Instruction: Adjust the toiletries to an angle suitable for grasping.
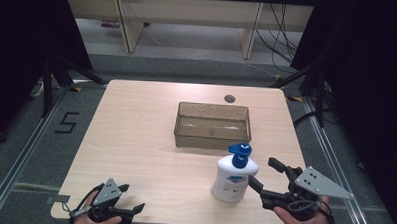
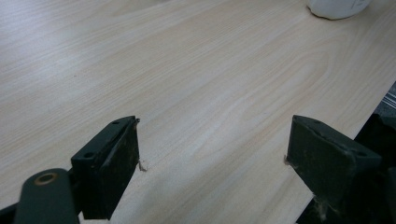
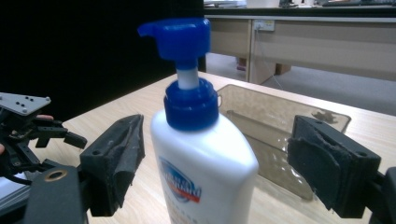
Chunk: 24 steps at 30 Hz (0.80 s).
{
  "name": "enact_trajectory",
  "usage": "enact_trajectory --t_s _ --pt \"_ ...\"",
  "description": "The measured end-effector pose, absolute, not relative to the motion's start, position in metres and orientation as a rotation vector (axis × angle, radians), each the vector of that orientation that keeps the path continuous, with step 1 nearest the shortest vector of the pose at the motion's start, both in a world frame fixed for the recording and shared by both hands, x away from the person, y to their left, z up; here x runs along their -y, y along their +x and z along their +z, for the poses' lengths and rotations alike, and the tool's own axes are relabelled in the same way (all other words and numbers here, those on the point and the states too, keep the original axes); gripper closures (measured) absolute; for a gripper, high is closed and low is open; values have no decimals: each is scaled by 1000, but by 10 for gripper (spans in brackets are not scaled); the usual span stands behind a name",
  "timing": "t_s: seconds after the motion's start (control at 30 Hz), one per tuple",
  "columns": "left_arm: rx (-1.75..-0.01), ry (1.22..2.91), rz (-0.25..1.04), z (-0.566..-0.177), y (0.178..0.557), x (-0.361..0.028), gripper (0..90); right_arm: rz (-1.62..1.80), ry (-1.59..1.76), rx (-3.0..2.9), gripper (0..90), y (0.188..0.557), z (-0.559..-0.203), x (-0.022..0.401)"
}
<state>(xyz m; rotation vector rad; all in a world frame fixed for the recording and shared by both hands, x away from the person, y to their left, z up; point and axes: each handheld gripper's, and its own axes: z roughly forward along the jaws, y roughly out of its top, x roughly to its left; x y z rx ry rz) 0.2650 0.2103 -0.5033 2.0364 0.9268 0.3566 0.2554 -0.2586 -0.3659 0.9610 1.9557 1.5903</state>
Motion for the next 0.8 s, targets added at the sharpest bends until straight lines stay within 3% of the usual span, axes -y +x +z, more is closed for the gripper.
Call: enact_trajectory --t_s 0.8 --pt "-902 2054 361 -502 264 -210 163 1581 902 -2004 209 279 -357 229"
